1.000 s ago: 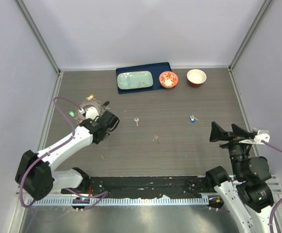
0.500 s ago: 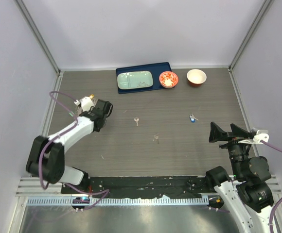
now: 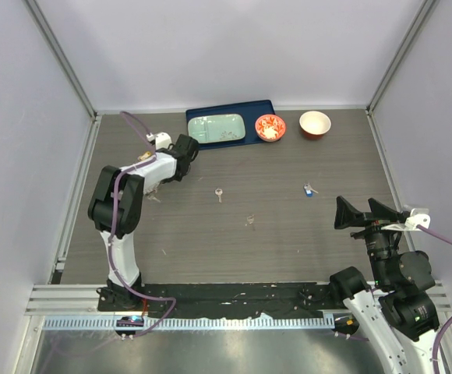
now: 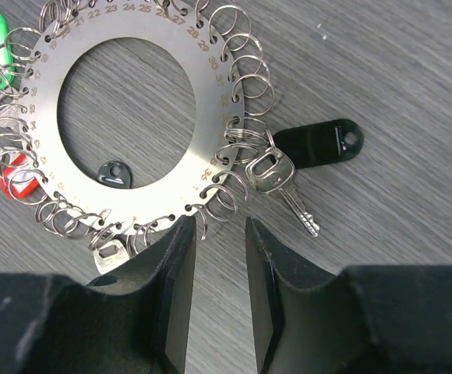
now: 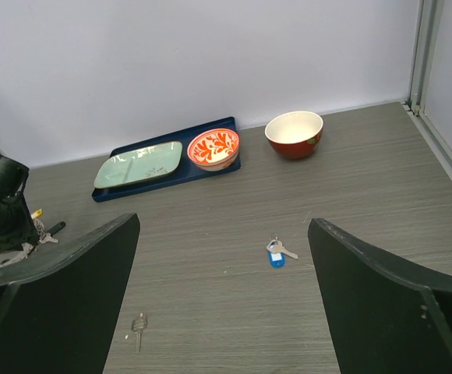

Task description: Put the keys on the keyring

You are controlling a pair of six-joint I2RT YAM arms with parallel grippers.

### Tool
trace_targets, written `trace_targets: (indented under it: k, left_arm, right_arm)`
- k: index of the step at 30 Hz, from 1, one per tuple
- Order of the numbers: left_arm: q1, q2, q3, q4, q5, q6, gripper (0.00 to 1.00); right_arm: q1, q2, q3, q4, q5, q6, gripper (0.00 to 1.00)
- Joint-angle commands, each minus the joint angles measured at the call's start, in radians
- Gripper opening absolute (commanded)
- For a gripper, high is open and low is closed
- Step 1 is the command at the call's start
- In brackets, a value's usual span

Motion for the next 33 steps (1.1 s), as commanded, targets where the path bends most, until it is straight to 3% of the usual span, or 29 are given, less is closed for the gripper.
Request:
trace_targets:
  k: [1, 12, 18, 19, 25, 33]
  left_arm:
    - [0.015, 0.035, 0.045, -0.054, -0.052, 0.008, 0.35]
    - [0.045, 0.099, 0.049, -0.086, -0.02, -0.01, 0.32]
    - [0.048, 0.055, 0.019, -0.098, -0.006, -0.032, 0.18]
    - [0.048, 0.022, 0.0, -0.104, -0.004, -0.036, 0.13]
    - [0.041, -0.182, -0.118, -0.118, 0.102, -0.093, 0.12]
    - [-0.022, -0.639, -0.358, -0.248, 0.125, -0.156, 0.06]
  right_arm:
    - [0.008, -0.003, 0.006, 0.035, -0.007, -0.018, 0.97]
    - [0.012, -0.003, 0.006, 0.038, -0.007, -0.018, 0.97]
    - [0.012, -0.003, 0.006, 0.037, -0.007, -0.018, 0.97]
    - [0.011, -0.003, 0.006, 0.037, -0.007, -0.018, 0.97]
    - [0.012, -0.003, 0.008, 0.037, -0.013, -0.018, 0.97]
    - [0.012, -0.003, 0.009, 0.041, -0.041, -0.018, 0.97]
